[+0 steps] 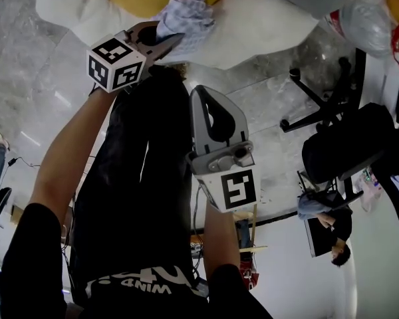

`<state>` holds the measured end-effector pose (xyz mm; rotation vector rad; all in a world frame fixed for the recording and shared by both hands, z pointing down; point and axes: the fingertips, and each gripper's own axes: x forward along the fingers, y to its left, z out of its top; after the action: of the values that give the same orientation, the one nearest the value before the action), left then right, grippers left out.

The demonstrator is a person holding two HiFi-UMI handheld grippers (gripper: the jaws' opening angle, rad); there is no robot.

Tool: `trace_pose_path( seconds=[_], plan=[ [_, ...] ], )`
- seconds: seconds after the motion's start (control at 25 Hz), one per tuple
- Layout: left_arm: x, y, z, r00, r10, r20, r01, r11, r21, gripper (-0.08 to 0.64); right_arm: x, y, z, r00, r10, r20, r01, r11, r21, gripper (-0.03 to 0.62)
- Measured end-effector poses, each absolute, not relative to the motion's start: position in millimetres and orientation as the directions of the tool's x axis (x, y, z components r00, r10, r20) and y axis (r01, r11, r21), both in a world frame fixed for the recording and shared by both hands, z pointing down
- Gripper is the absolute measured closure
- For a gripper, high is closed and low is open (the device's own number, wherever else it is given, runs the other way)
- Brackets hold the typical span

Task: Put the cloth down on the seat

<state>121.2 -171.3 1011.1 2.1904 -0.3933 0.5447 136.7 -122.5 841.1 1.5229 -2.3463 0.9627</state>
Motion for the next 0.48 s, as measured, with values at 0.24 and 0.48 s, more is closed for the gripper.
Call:
trace_pose_path(
  seconds=[0.24, 0.48],
  plan=[
    [101.1, -191.7, 1034.5, 0.809, -0.139, 0.571, -0.530, -0.592, 0.607, 0.488, 129.4, -127.7, 848.4, -0.461, -0.742, 0.487, -0.866, 0.256, -0.430, 0.572],
    [86.7, -197.9, 1045.9, 0.756, -0.155, 0.636, -0.577, -0.616, 0.536, 0.483, 126.0, -132.7, 847.7, -0.470, -0.740, 0.482, -0.858, 0.254, -0.447, 0.572]
  ],
)
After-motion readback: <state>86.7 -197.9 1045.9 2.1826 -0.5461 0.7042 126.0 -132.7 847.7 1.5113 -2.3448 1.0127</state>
